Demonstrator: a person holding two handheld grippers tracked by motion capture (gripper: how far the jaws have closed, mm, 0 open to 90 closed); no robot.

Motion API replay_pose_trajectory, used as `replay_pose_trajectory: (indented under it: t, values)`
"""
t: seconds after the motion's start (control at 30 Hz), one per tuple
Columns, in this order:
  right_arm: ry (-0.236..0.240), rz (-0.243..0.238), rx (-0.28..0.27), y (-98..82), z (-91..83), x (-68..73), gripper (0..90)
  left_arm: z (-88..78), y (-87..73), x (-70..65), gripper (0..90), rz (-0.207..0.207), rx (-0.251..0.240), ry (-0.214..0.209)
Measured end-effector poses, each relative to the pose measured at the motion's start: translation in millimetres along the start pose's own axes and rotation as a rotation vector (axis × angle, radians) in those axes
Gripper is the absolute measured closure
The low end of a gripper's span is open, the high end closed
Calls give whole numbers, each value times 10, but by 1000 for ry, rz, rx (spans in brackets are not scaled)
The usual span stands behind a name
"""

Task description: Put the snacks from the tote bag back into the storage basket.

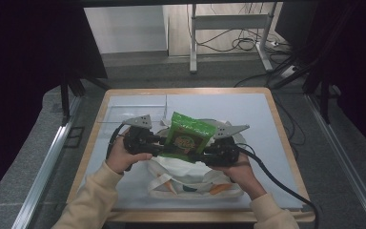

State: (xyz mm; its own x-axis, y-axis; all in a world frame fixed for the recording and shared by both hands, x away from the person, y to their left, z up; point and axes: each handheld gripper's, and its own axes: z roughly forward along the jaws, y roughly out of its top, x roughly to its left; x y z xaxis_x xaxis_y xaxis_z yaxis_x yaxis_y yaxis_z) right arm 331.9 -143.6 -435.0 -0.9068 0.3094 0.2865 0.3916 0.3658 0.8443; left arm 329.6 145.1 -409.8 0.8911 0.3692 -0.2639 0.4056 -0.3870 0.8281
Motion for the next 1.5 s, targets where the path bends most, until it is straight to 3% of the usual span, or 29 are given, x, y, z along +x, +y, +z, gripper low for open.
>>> replay_pose_trajectory:
  t: [0.07, 0.13, 0.3, 0.93, 1.13, 1.3, 1.5]
  values:
    - [-4, -3, 5, -3, 0, 5, 728, 12, -8, 7, 568, -5, -2, 17]
    - [-25, -10, 18, -3, -11, 1, 729, 7, -7, 14, 459, -6, -12, 42]
    - [-72, -46, 32, 15, -57, 7, 729, -55, -2, 42, 360, 2, -20, 90]
    - [-198, -129, 149, -2, -72, -5, 729, -159, -6, 39, 333, 15, -23, 132]
    - [-234, -154, 198, 28, -84, 12, 729, -240, 55, 11, 334, 42, -28, 141]
    - [-246, -198, 228, 111, -63, 66, 729, -310, 110, -7, 335, 64, -36, 150]
    - [-241, -197, 263, 128, -27, 57, 729, -368, 166, -23, 338, 85, -27, 163]
